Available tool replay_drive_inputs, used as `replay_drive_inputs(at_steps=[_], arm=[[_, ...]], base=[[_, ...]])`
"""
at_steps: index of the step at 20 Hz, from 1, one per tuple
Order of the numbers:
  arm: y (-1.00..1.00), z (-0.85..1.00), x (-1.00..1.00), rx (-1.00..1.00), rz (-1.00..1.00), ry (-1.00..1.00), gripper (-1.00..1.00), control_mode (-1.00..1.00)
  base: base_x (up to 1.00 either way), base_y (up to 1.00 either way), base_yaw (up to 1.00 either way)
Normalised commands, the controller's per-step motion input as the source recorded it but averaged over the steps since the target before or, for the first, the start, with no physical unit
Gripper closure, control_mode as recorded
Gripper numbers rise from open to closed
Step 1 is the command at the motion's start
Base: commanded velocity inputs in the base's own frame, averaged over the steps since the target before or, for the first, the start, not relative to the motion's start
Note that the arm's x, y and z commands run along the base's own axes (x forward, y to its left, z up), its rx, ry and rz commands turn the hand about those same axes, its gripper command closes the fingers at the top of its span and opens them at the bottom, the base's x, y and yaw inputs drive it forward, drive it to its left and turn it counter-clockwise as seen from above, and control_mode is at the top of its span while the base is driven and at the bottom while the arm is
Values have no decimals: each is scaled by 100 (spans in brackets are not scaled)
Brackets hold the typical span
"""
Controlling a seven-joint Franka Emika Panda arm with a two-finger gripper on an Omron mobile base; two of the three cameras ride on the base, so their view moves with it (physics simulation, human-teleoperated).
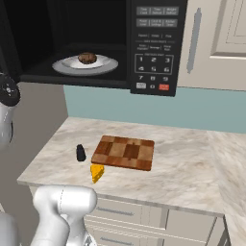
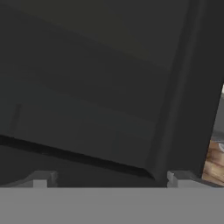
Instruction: Retrieve the reheated potato from the microwave, then place the potato, cheese, and condiment on the cutting board.
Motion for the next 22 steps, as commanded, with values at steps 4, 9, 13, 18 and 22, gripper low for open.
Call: replay_drive_inputs(at_steps=[4,9,13,18,22], arm=[[-70,0,3,0,0,-5,-100,-100],[-65,11,0,-6,0,-17,-100,-100],[-66,10,0,-13,0,-20,-100,-100],[-53,3,6,-26,-8,-21,-100,-100],[-39,2,21,-30,-22,-15,-100,-100]], base=[[0,0,0],[0,0,0],[0,0,0],[0,0,0],[0,0,0]])
